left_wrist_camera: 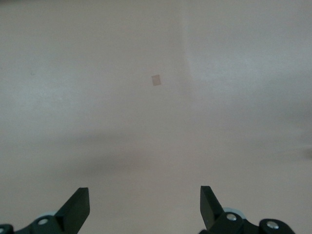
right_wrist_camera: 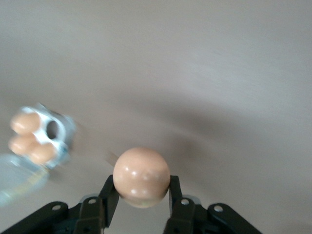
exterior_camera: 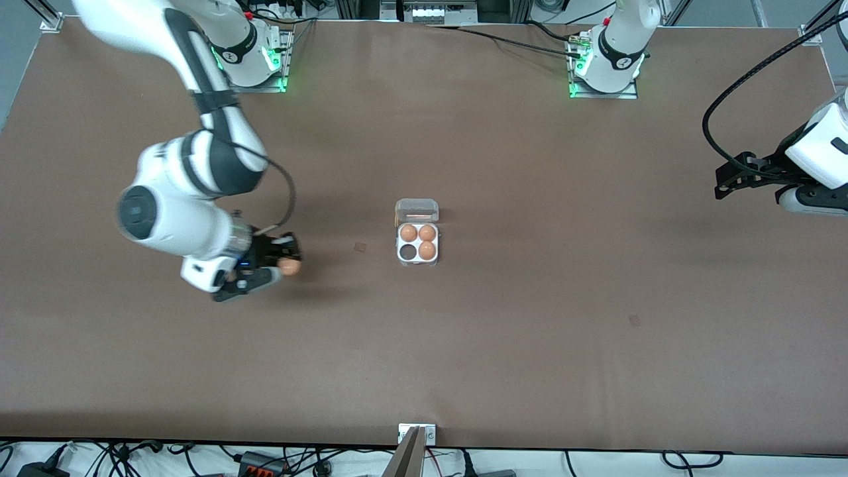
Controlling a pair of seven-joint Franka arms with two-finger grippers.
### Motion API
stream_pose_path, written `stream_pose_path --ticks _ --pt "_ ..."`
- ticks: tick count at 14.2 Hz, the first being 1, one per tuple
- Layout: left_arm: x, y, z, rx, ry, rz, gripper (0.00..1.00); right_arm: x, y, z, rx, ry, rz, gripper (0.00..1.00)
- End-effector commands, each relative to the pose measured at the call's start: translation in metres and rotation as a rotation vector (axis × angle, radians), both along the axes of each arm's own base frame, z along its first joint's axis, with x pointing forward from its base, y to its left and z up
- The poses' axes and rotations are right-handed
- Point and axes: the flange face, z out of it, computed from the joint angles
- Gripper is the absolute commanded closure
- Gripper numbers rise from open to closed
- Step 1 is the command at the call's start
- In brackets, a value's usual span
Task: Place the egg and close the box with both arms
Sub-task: 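Lift the egg with the right gripper and carry it to the carton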
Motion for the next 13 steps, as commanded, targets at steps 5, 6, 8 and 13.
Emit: stream_pose_path --ticks 5,6,8,13 --pt "0.005 -0.002 0.005 -0.017 -0.007 -0.022 0.0 -0.032 0.139 -0.039 0.045 -0.076 -0.071 0.85" --pt "0.005 -0.002 0.005 -0.017 -0.007 -0.022 0.0 -0.037 0.146 -0.052 0.035 -0.059 -0.063 0.85" --pt "0.005 -0.001 0.004 -0.017 -0.005 -0.02 0.0 -0.05 0.161 -0.077 0.018 -0.03 -0.046 0.85" --pt "0.005 0.0 0.004 -0.018 -0.005 -0.018 0.0 -0.065 0.186 -0.099 0.036 -0.031 -0.092 0.85"
